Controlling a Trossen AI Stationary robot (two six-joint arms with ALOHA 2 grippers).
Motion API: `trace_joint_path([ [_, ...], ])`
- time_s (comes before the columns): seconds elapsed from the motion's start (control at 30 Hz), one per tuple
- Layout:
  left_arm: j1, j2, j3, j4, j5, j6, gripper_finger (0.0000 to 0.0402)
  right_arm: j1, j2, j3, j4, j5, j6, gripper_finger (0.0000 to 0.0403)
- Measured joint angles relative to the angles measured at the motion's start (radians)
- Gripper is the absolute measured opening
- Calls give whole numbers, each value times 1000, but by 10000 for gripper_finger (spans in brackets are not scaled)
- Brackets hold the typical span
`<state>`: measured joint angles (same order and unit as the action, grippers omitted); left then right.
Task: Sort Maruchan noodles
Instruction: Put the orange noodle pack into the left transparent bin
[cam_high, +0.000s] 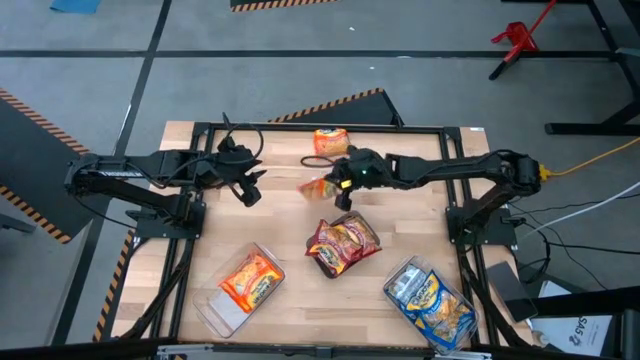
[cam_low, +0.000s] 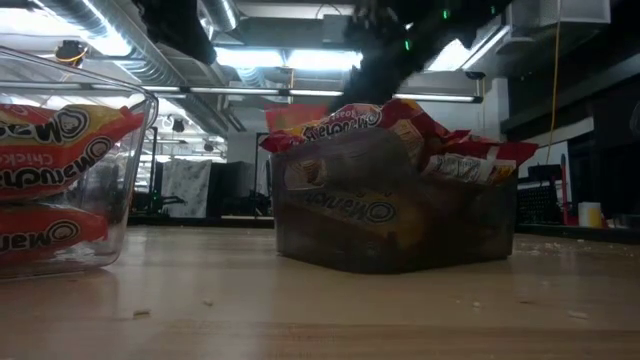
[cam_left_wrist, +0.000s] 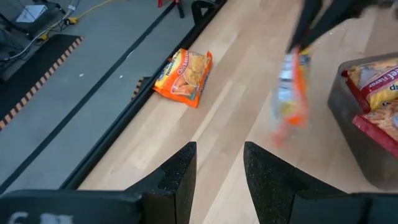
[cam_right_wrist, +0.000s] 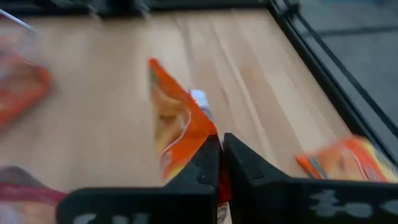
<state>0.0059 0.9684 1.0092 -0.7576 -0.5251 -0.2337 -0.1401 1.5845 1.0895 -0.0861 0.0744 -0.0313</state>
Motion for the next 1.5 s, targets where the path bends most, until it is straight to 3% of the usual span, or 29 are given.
trace_joint_path([
  [0.53,0,0,0,-46,-12,0,127,235,53,279,24,27,-53,0],
  [0.97,0,-67,0,-160,-8,-40,127,403,402,696,31,-117,-108,0],
  [1.5,0,-213,0,-201,-5,-170,127,436,819,1187,67,-383,-96,0],
])
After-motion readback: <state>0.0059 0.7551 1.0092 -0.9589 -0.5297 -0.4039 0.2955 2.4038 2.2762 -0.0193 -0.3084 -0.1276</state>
